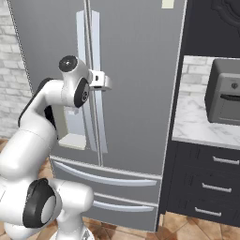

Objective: Move the hot dog bun to the plate on the dining table and place the condiment next to that plate. Then navigate to the fridge and take the sausage and place it on the plate as well.

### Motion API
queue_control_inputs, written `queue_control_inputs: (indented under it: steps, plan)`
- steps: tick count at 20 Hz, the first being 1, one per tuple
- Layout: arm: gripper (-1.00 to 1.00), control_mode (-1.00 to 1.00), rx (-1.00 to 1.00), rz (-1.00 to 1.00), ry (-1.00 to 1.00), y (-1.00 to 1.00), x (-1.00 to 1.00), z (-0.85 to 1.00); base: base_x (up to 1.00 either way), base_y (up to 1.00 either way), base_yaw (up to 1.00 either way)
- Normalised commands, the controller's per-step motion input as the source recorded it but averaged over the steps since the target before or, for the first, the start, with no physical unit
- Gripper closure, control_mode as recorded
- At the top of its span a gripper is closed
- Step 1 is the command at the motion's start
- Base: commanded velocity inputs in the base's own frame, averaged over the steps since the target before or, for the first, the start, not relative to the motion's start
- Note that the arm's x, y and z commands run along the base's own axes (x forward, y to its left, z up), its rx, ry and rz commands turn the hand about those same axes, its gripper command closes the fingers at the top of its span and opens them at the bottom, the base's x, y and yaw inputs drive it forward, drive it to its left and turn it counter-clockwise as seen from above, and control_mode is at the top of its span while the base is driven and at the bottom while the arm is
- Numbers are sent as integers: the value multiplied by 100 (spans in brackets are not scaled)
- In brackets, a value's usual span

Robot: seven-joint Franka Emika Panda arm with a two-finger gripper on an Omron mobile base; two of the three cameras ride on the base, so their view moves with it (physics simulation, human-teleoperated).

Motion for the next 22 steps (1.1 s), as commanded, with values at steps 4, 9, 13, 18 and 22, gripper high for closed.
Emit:
queue_control_inputs:
  steps: [4, 9, 13, 18, 22]
  plan:
    - [-100, -100, 1, 0, -5, 0, 40, -2, 0, 0, 0]
    - [-100, -100, 0, 0, -18, 0, 30, -6, 0, 0, 0]
    - [-100, -100, 0, -2, -27, 3, 24, -4, 0, 0, 0]
    - [-100, -100, 3, -5, -3, 6, 31, 2, 0, 0, 0]
    - [-100, -100, 2, -5, 4, 2, 40, 1, 0, 0, 0]
